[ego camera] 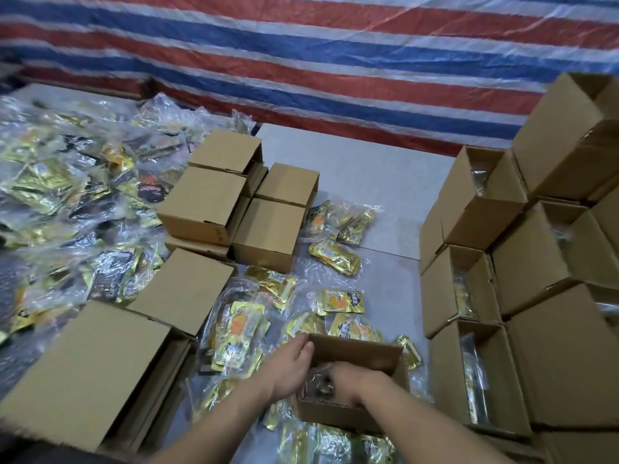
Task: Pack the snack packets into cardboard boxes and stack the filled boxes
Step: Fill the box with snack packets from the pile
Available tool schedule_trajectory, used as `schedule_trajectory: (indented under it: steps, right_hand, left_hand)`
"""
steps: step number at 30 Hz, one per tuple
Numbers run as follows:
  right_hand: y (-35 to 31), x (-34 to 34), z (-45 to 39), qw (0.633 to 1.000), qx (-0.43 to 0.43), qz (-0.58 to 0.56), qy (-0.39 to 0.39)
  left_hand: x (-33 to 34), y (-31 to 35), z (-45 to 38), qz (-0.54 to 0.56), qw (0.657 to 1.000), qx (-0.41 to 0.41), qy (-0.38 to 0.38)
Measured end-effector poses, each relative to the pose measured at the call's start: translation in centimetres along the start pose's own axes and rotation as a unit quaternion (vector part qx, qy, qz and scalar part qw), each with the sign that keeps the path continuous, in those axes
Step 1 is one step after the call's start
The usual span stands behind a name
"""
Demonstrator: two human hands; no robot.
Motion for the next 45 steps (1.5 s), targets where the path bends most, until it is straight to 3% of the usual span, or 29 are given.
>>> schedule_trajectory:
  steps: [3, 8, 13, 15, 18, 23, 33, 37, 41, 43, 45]
  right_hand:
    - [0.6, -0.2, 0.2, 0.996, 0.001, -0.094, -0.005]
    - [2.1, -2.2, 1.9, 0.998, -0.016, -0.018, 0.060]
    - [0.8, 1.4, 0.5, 0.987, 0.010, -0.012, -0.163]
    - [0.4, 1.9, 0.2, 0.981, -0.001, -0.020, -0.192]
    - [0.2, 1.6, 0.3, 0.983, 0.012, -0.057, -0.172]
    - [-0.6, -2.2, 1.2, 0.992, -0.031, -0.115, -0.030]
    - [-1.0, -0.7, 0.8, 0.989, -0.029, -0.148, -0.007]
    - [1.9, -2.1, 2.2, 0.981, -0.024, -0.177, 0.072]
    - [2.8, -0.8, 1.9, 0.992, 0.019, -0.119, 0.022]
    - [2.6, -0.3, 1.7, 0.993, 0.037, -0.109, 0.016]
    - [2.4, -0.6, 2.2, 0.991, 0.030, -0.122, 0.036]
  left_hand:
    - [0.1, -0.2, 0.0, 0.009, 1.000, 0.001, 0.010]
    - [0.1, 0.0, -0.2, -0.010, 1.000, 0.016, 0.010]
    - [0.3, 0.1, 0.0, -0.036, 0.999, 0.023, 0.006]
    - [0.3, 0.3, 0.1, -0.040, 0.999, 0.032, 0.005]
    - [0.3, 0.1, 0.1, -0.035, 0.999, 0.027, 0.003]
    - [0.3, 0.3, -0.1, -0.026, 0.999, 0.042, 0.001]
    - [-0.2, 0.7, 0.2, -0.028, 0.998, 0.048, -0.010]
    - [-0.2, 1.0, 0.0, -0.035, 0.998, 0.045, -0.018]
    - [0.1, 0.4, -0.1, 0.013, 0.999, 0.030, -0.024]
    - [-0.5, -0.4, -0.1, 0.057, 0.998, 0.009, 0.008]
    - [-2.5, -1.7, -0.6, 0.050, 0.994, -0.012, 0.093]
Point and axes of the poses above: each hand's wrist, its own z-axis away from the middle knuckle, its own x-axis out of the palm, y = z × x, the point moved 4 cm from there along -z, towards the middle knuckle, and after that the axes turned 3 degrees about z, right-handed, at the moved point
